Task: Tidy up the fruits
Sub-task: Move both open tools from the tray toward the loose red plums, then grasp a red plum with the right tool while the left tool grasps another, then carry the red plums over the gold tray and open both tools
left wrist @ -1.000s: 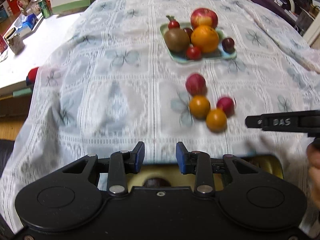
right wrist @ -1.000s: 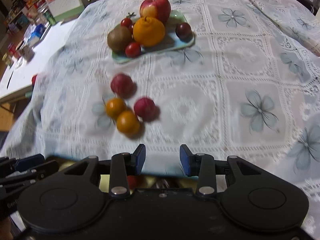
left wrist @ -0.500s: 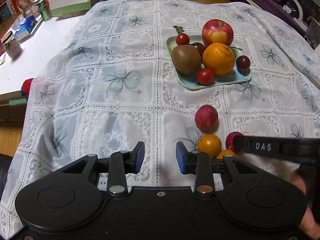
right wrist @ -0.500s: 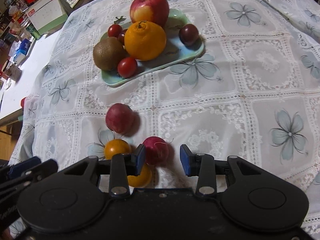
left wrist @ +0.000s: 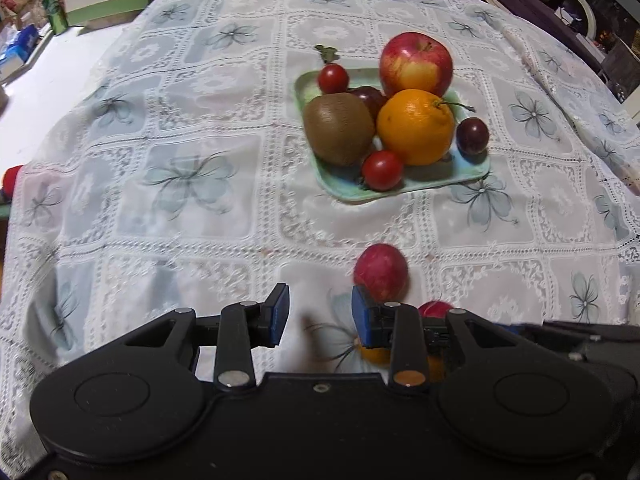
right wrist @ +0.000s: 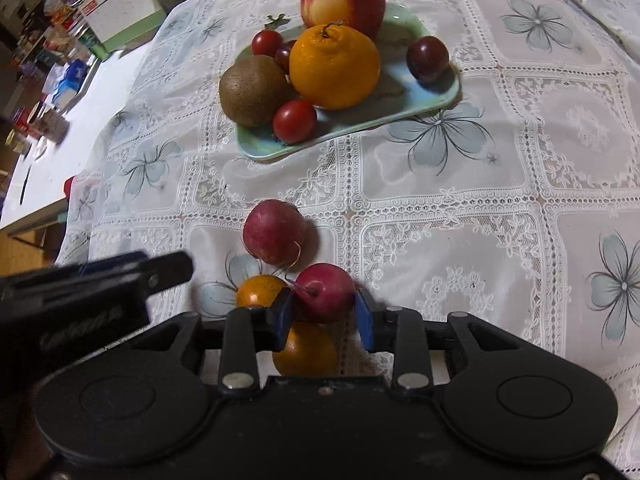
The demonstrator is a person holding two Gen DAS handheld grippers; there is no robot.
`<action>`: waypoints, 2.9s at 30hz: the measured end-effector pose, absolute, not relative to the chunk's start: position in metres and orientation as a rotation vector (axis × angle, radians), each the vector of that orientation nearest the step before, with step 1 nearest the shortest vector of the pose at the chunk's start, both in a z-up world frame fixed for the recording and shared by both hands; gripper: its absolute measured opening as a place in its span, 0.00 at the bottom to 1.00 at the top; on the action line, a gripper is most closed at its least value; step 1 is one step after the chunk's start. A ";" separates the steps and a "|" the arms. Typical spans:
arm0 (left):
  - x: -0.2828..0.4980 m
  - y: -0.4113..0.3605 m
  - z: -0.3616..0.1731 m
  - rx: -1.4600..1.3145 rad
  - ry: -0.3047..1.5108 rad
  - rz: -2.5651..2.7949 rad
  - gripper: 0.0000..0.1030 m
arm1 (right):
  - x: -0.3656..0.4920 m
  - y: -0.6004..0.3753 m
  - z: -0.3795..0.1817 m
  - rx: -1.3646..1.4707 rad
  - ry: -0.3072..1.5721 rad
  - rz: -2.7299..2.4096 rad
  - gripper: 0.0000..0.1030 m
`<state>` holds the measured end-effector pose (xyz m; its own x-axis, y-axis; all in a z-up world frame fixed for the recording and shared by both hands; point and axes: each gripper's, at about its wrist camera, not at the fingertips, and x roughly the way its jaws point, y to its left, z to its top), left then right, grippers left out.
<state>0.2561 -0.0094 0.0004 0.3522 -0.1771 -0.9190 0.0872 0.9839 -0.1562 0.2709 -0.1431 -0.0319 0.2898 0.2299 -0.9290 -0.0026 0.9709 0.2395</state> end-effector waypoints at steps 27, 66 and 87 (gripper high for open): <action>0.285 -0.056 -0.038 -0.042 1.263 -0.225 0.46 | 0.271 -0.166 -0.035 0.074 1.143 -0.002 0.34; 0.071 0.034 0.021 -0.106 1.215 -0.060 0.46 | 0.104 -0.185 0.005 0.081 1.234 0.208 0.34; 0.065 0.048 0.006 -0.132 1.263 -0.036 0.46 | 0.105 -0.183 -0.008 0.030 1.282 0.163 0.35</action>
